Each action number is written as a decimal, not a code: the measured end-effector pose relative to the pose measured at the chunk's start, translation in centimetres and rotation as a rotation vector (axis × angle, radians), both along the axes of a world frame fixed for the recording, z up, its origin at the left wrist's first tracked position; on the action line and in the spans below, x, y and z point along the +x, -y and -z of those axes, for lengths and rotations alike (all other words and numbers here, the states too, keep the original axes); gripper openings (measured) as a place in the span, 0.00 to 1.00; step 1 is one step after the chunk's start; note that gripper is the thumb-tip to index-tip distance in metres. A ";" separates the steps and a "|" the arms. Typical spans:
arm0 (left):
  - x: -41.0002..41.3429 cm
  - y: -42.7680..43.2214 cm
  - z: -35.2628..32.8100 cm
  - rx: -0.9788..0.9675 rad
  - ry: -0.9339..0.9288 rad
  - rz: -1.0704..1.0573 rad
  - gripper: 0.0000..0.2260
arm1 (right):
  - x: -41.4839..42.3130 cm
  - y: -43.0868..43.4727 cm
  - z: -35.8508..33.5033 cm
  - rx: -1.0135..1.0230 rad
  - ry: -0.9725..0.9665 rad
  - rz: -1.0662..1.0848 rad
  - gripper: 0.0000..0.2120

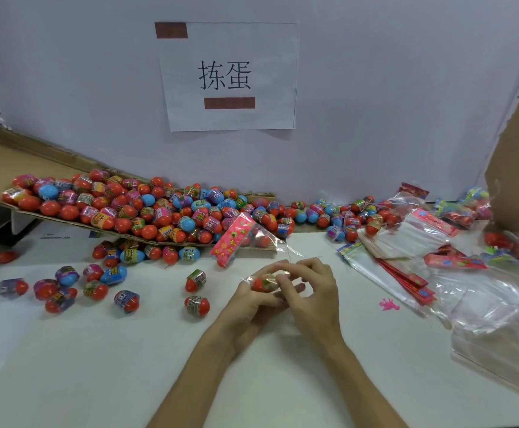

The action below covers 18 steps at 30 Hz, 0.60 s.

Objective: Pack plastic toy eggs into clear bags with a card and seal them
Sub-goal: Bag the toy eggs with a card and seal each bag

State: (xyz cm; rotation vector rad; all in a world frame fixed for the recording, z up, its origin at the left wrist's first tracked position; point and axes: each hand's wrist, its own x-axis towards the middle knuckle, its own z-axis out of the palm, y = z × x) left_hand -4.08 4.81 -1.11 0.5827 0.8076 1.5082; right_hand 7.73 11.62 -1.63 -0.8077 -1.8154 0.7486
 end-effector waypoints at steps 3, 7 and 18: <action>0.0 -0.2 0.0 -0.009 0.033 -0.017 0.31 | -0.1 0.1 0.0 0.047 0.043 -0.034 0.08; -0.1 -0.2 0.1 -0.030 0.058 -0.085 0.27 | -0.2 0.1 0.1 0.075 0.133 -0.075 0.10; -0.9 -0.5 -0.1 -0.080 0.090 -0.282 0.19 | 1.0 -0.9 -0.6 -0.132 -0.294 0.184 0.09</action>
